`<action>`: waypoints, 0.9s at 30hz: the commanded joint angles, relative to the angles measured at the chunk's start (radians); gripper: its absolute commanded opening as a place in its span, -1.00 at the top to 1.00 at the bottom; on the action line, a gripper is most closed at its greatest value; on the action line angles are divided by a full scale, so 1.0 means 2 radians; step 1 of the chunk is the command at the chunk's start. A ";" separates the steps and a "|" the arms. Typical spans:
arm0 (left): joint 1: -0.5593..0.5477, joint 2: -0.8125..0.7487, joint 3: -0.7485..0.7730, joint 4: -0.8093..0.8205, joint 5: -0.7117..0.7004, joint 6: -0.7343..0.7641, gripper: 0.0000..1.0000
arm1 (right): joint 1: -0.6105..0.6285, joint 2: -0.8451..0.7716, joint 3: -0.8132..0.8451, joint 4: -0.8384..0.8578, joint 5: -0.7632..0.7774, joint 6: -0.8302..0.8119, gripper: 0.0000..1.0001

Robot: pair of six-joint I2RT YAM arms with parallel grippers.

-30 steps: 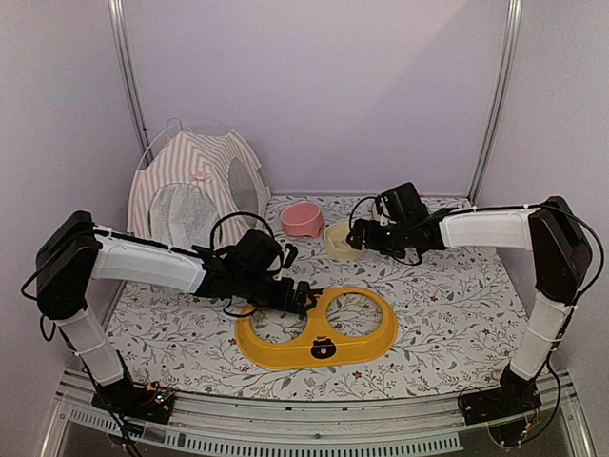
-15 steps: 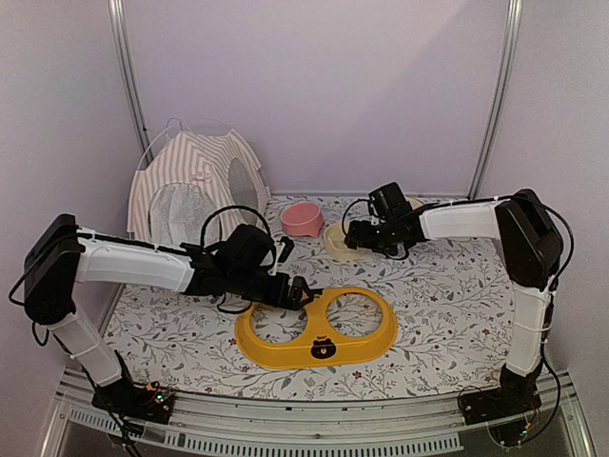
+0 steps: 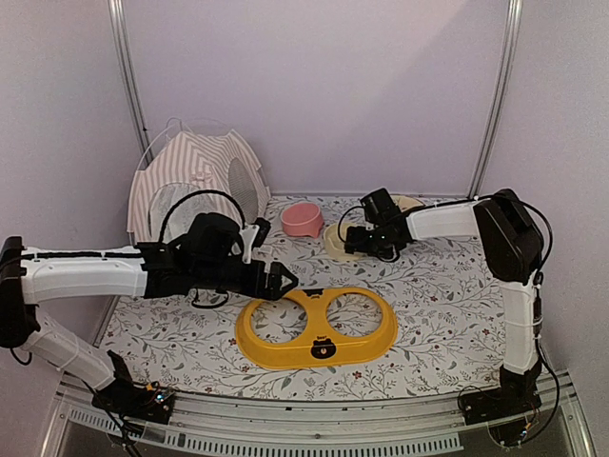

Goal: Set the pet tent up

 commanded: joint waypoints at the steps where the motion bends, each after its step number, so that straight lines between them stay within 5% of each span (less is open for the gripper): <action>1: 0.004 -0.024 -0.002 -0.016 -0.022 0.016 -0.99 | -0.012 -0.001 -0.032 -0.012 0.018 -0.001 -0.74; 15: 0.010 -0.037 0.006 -0.032 -0.043 0.029 -0.99 | -0.076 -0.127 -0.206 0.022 0.036 -0.003 -0.66; 27: 0.011 -0.031 0.013 -0.027 -0.038 0.026 -0.99 | -0.082 -0.148 -0.233 0.043 -0.012 0.006 -0.04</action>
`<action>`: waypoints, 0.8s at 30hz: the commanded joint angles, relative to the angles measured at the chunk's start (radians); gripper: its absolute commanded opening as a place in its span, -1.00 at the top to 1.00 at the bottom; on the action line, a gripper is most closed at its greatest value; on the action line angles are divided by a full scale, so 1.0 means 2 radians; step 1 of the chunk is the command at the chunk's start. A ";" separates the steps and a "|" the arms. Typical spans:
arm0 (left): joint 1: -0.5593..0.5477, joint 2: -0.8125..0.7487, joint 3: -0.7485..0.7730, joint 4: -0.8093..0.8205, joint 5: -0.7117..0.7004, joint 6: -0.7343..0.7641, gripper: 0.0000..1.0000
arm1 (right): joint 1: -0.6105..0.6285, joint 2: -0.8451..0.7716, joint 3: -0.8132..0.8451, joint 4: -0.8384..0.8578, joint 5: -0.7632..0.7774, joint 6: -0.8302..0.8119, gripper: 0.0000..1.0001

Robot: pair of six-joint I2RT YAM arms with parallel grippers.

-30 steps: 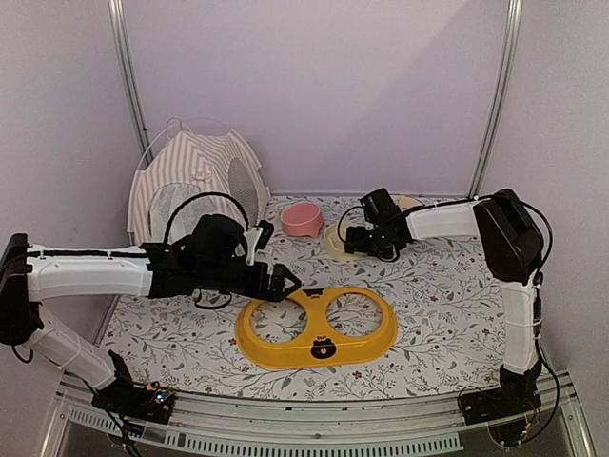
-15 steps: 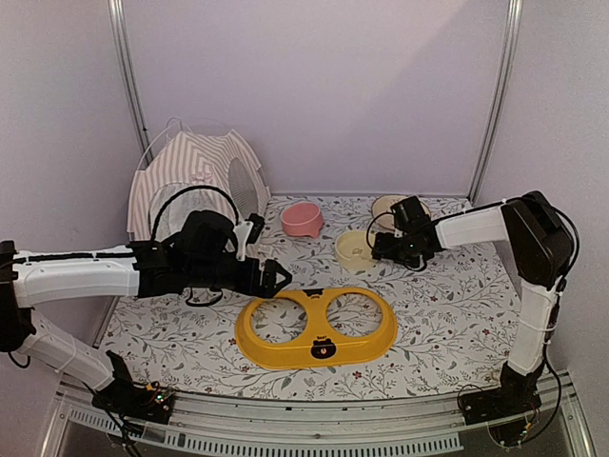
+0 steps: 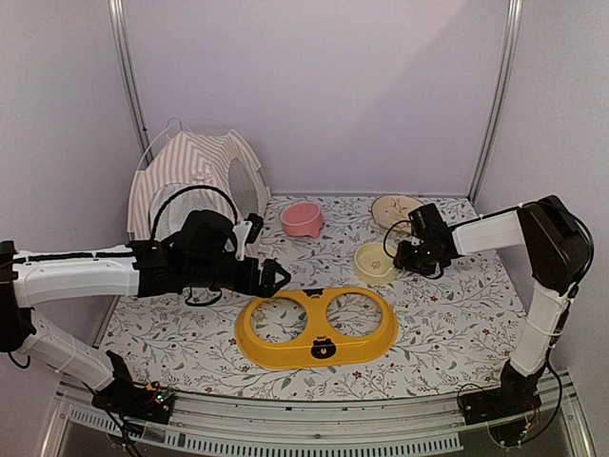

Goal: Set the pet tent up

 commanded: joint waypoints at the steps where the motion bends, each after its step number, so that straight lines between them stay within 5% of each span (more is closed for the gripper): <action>1: 0.005 -0.003 0.013 0.000 -0.002 0.005 -0.99 | -0.002 -0.002 -0.008 -0.013 -0.008 0.000 -0.01; 15: 0.005 -0.012 0.008 0.001 -0.006 0.003 -0.99 | -0.003 0.014 0.024 -0.025 -0.029 -0.002 0.15; 24: 0.005 -0.023 0.008 -0.006 -0.015 -0.002 -0.99 | -0.003 0.025 0.044 -0.025 -0.060 0.002 0.85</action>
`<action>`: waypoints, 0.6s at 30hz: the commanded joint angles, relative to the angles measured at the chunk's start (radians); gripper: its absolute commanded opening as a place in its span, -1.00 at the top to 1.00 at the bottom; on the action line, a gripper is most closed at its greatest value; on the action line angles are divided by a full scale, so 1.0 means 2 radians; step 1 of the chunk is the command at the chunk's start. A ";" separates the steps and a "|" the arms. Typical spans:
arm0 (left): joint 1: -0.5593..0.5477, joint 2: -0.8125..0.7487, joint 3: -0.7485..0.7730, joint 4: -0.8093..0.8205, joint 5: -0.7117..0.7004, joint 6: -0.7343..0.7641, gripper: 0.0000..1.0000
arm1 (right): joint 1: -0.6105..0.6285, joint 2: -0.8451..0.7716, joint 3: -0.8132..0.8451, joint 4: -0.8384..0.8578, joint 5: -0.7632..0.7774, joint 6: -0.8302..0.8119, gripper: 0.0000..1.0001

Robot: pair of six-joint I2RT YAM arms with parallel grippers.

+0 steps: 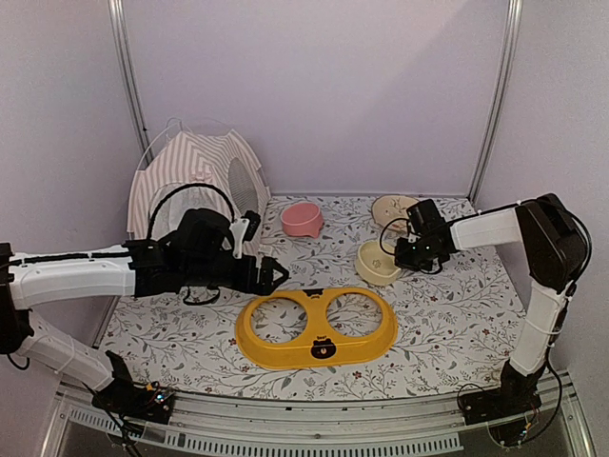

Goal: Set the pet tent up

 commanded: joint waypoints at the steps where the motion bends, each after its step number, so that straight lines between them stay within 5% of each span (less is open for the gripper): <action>1: 0.005 -0.015 0.007 -0.004 -0.010 -0.003 -0.99 | -0.003 0.015 0.020 -0.008 -0.020 0.002 0.92; 18: 0.005 -0.016 0.003 0.004 -0.015 0.005 -0.99 | -0.003 -0.034 0.022 -0.011 -0.020 0.010 1.00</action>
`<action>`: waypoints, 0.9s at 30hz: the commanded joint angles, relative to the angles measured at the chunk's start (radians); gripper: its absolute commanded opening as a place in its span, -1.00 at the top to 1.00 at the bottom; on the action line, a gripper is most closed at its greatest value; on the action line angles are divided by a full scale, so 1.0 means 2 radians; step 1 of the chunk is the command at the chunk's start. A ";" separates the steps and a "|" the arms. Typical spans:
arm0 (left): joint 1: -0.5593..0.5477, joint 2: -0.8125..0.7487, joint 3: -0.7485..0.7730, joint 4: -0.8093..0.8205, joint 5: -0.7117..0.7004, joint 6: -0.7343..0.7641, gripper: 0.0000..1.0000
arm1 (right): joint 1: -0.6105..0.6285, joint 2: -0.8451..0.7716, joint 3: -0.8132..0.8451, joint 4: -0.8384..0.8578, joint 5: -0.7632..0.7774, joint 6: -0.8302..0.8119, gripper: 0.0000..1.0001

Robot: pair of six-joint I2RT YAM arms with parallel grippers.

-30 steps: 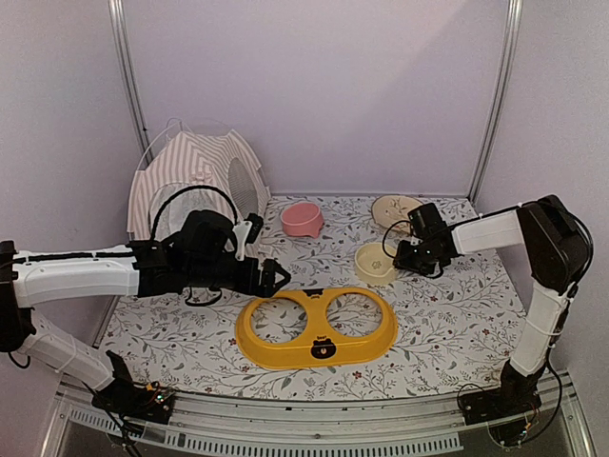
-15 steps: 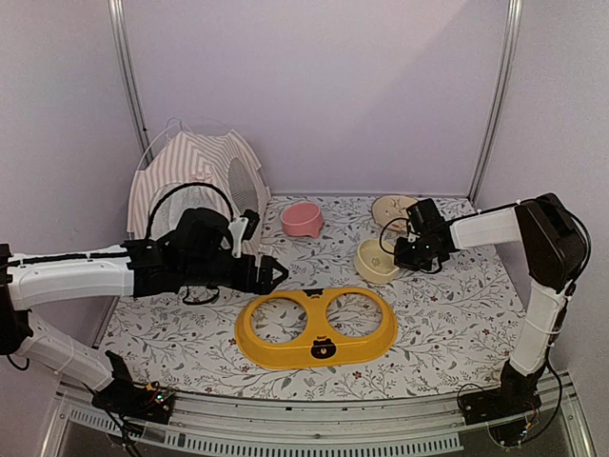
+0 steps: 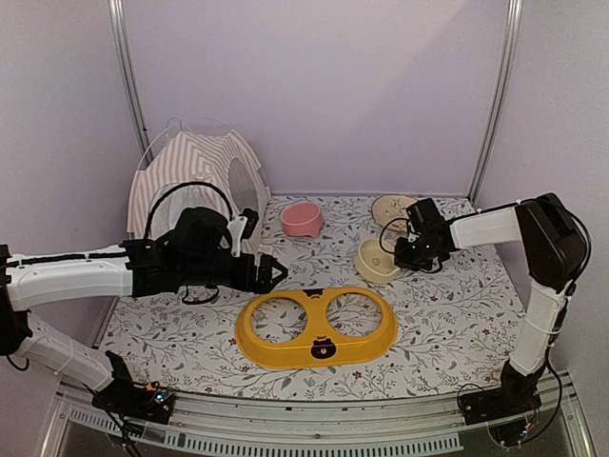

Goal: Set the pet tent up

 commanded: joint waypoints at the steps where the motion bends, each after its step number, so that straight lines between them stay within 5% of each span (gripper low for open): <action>1: 0.005 -0.007 0.002 0.004 -0.009 0.005 -0.99 | -0.001 -0.045 0.011 0.006 -0.010 0.009 1.00; 16: 0.006 0.001 -0.004 0.017 -0.008 0.004 -0.99 | 0.005 -0.175 -0.030 -0.002 -0.040 -0.013 1.00; 27: 0.007 0.026 -0.002 0.036 0.004 0.004 -0.99 | 0.103 -0.216 -0.074 -0.035 -0.010 -0.010 1.00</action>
